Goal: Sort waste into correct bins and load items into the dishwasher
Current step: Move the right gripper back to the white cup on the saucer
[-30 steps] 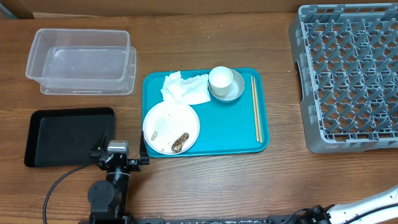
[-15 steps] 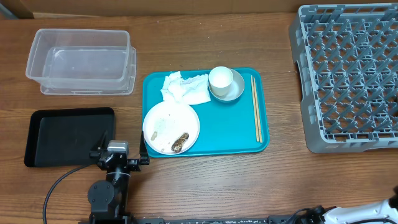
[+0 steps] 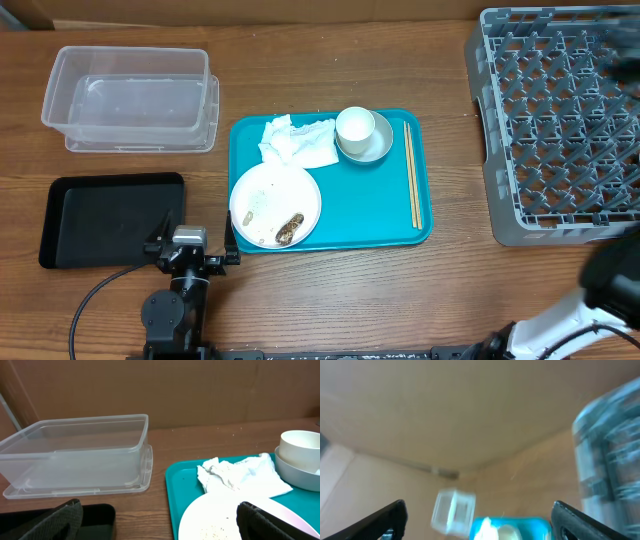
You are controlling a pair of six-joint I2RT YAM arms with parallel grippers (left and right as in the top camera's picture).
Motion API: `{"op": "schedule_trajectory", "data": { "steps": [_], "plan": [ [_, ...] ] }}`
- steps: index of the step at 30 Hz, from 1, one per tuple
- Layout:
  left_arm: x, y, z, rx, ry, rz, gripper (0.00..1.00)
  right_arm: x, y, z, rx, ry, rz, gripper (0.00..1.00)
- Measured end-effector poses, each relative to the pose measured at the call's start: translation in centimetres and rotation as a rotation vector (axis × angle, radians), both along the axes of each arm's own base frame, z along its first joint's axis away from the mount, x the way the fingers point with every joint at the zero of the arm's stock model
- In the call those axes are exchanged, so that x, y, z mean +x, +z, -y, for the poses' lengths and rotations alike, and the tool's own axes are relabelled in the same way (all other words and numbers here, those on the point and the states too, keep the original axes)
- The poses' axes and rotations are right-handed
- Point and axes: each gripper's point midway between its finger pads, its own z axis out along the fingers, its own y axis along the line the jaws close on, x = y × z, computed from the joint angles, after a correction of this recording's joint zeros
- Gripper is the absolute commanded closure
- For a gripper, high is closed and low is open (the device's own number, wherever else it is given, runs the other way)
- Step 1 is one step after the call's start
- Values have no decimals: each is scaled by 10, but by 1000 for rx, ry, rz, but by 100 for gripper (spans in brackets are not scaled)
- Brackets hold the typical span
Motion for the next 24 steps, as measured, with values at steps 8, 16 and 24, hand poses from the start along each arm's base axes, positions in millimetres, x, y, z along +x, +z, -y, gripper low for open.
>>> {"op": "schedule_trajectory", "data": {
  "steps": [8,16,24],
  "plan": [
    [0,0,0,0,0,0,0,5,-97,-198,-550,48,-258,21],
    [0,0,0,0,0,0,0,-30,-136,-292,-902,91,-235,35],
    [0,0,0,0,0,0,0,-37,-206,-319,-1053,81,-307,44]
  ]
}}
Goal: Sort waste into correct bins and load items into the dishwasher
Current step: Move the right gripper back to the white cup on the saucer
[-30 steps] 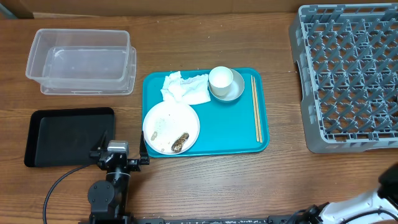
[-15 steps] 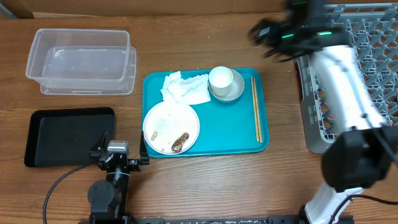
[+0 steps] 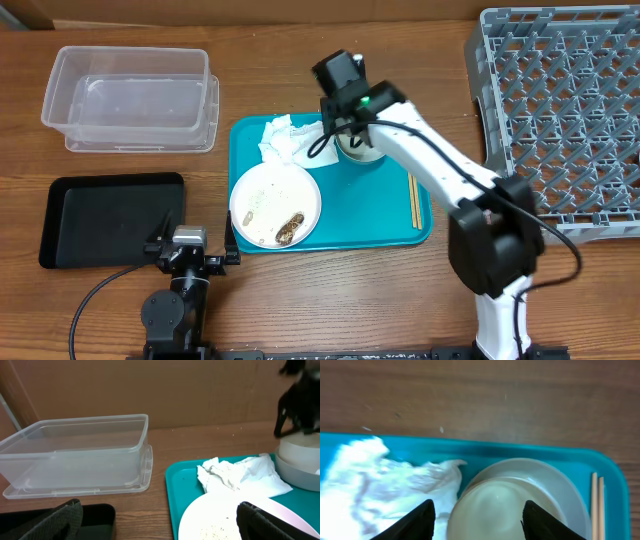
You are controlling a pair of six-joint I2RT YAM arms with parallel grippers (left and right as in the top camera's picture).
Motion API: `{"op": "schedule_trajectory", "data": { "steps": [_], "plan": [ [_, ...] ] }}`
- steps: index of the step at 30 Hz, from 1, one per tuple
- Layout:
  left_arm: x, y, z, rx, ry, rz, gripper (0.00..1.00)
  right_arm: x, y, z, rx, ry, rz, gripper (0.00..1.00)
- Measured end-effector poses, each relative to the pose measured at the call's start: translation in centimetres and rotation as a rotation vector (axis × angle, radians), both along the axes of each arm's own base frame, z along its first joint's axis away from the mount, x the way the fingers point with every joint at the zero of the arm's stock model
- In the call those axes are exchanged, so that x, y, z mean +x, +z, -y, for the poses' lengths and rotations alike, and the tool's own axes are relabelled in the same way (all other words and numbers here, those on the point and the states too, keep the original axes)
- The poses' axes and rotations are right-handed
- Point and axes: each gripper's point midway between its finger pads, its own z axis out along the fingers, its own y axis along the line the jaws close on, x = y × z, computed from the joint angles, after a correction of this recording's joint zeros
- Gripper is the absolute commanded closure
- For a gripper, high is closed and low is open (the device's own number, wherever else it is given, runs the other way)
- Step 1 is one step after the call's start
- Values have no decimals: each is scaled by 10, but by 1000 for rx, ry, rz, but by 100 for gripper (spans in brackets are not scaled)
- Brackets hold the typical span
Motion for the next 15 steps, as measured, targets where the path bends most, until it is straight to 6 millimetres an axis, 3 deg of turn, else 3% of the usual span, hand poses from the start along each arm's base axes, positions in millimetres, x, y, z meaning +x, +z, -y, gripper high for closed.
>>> {"op": "schedule_trajectory", "data": {
  "steps": [3,11,12,15],
  "plan": [
    [0,0,0,0,0,0,0,-1,-13,-2,-22,-5,-14,49],
    [0,0,0,0,0,0,0,-7,-13,-12,-18,9,-13,67],
    [0,0,0,0,0,0,0,-8,-13,-13,-18,10,-14,78],
    [0,0,0,0,0,0,0,-12,-14,-12,-28,10,-30,93]
  ]
}}
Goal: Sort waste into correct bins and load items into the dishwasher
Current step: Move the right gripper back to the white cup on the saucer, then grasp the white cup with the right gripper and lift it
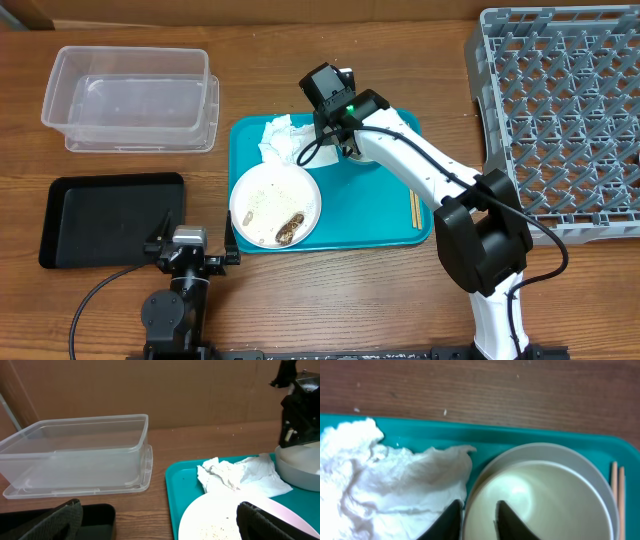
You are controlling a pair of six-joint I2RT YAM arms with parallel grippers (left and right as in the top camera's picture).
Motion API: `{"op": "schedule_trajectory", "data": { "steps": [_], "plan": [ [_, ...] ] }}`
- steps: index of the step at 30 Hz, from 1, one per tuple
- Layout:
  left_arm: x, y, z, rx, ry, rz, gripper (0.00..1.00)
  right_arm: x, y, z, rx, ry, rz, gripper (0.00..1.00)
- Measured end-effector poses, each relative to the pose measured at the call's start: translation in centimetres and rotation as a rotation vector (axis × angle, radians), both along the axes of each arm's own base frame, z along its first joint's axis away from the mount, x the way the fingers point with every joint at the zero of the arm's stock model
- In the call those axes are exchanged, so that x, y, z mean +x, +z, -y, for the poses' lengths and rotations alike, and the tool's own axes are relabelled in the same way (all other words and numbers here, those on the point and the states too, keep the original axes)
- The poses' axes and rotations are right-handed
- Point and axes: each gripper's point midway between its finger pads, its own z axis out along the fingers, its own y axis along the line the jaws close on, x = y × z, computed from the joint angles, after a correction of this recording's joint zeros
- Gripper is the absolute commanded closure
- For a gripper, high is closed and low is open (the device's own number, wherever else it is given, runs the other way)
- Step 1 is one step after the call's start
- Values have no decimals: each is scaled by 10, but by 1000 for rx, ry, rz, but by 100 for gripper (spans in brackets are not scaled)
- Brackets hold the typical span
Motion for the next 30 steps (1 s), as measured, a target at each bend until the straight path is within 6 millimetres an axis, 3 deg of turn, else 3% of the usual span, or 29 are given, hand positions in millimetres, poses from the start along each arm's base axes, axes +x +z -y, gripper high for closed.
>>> {"op": "schedule_trajectory", "data": {
  "steps": [4,8,13,16,18,20,22,23,24,27,30],
  "plan": [
    [0,0,0,0,0,0,0,-5,7,3,-17,1,-28,96],
    [0,0,0,0,0,0,0,-1,32,1,-8,1,-15,96],
    [0,0,0,0,0,0,0,11,83,6,2,-15,42,96],
    [0,0,0,0,0,0,0,37,136,36,34,-66,131,96],
    [0,0,0,0,0,0,0,58,172,76,71,-121,191,96],
    [0,0,0,0,0,0,0,80,205,142,119,-190,252,96],
    [0,0,0,0,0,0,0,94,229,219,164,-271,309,96],
    [0,0,0,0,0,0,0,97,236,271,185,-331,332,96],
    [0,0,0,0,0,0,0,96,240,323,226,-382,355,96],
    [0,0,0,0,0,0,0,85,250,420,333,-446,431,96],
    [0,0,0,0,0,0,0,61,261,508,448,-456,549,96]
  ]
}}
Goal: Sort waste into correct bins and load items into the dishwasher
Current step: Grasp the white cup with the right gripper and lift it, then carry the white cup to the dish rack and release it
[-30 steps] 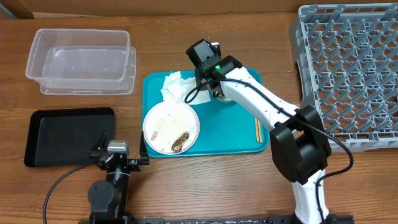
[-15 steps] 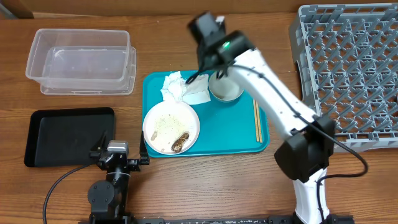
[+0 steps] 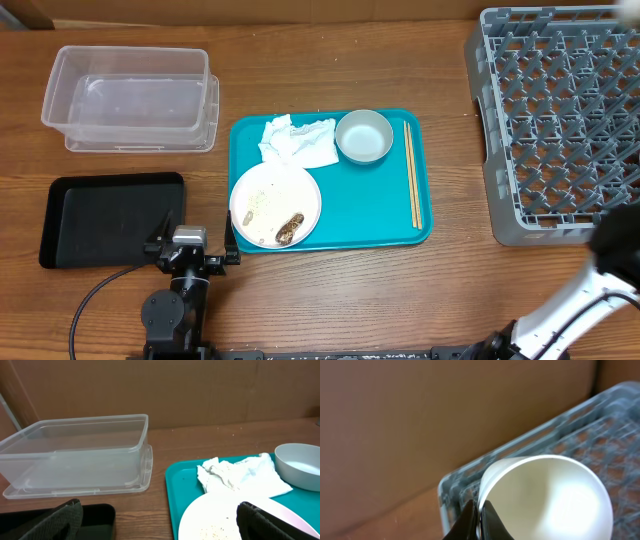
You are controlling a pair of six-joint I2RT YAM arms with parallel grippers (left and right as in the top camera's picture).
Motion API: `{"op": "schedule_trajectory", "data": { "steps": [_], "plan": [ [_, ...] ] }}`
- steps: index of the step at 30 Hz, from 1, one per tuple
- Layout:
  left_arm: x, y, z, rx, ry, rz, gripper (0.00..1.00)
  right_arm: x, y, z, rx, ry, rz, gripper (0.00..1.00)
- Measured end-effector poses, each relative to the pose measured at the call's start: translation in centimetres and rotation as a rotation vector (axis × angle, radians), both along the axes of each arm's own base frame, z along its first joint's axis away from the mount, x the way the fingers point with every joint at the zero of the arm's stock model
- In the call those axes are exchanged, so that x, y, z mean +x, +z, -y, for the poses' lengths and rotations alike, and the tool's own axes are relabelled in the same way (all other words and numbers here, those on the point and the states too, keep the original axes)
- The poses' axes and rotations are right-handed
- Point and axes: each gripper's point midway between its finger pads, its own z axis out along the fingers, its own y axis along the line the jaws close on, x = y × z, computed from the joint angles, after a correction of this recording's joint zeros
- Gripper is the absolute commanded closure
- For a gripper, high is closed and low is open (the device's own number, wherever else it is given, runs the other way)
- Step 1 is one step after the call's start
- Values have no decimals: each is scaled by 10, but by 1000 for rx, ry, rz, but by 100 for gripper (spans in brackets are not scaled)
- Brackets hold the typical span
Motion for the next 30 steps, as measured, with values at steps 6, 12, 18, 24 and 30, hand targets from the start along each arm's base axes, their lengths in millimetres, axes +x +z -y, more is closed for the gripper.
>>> {"op": "schedule_trajectory", "data": {
  "steps": [6,12,18,24,30],
  "plan": [
    [0,0,0,0,0,0,0,-23,-26,85,101,78,157,96],
    [0,0,0,0,0,0,0,3,-99,100,198,229,228,96],
    [0,0,0,0,0,0,0,32,-148,96,265,276,257,96],
    [0,0,0,0,0,0,0,46,-172,88,331,269,236,96],
    [0,0,0,0,0,0,0,42,-181,91,389,221,192,96]
  ]
}}
